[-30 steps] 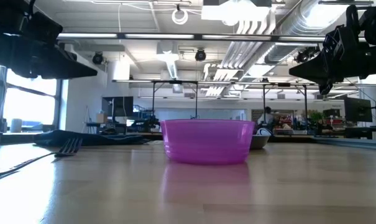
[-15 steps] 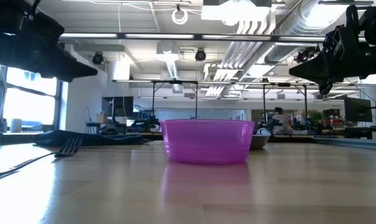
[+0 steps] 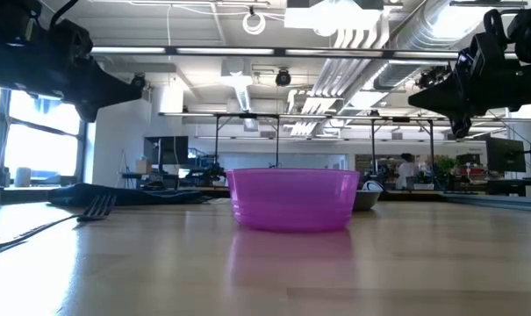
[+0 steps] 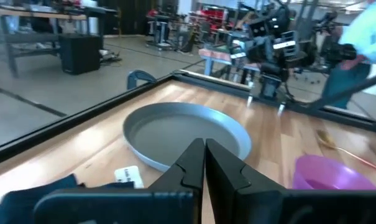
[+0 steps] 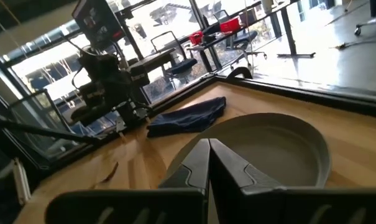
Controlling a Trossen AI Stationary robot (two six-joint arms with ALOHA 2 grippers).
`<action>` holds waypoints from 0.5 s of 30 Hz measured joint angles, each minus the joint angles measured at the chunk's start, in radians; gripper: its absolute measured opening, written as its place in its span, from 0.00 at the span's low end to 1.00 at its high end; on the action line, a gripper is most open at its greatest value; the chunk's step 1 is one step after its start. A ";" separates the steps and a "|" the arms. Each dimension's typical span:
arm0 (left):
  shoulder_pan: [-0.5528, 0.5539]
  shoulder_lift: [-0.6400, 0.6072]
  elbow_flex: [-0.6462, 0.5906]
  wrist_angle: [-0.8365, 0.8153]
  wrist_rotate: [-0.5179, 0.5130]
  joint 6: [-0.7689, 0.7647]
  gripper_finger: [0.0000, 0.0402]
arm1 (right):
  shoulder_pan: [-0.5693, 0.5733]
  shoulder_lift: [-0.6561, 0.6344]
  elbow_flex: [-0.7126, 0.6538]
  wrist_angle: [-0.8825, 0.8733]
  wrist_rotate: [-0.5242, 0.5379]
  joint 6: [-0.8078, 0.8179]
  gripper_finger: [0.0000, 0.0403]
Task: Set table place
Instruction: Put the purple bowl on the gray plate
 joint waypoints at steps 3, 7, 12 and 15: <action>0.000 0.000 0.000 0.003 -0.015 0.000 0.01 | 0.000 0.000 0.000 0.001 0.000 0.074 0.00; 0.000 0.000 0.000 0.052 -0.014 0.009 0.01 | 0.000 0.016 0.038 0.000 -0.006 0.114 0.00; 0.000 0.000 0.000 0.117 -0.014 0.062 0.01 | 0.001 0.138 0.196 -0.102 -0.011 0.061 0.00; 0.000 0.000 0.003 0.113 -0.014 0.068 0.01 | 0.001 0.284 0.332 -0.253 -0.012 -0.002 0.00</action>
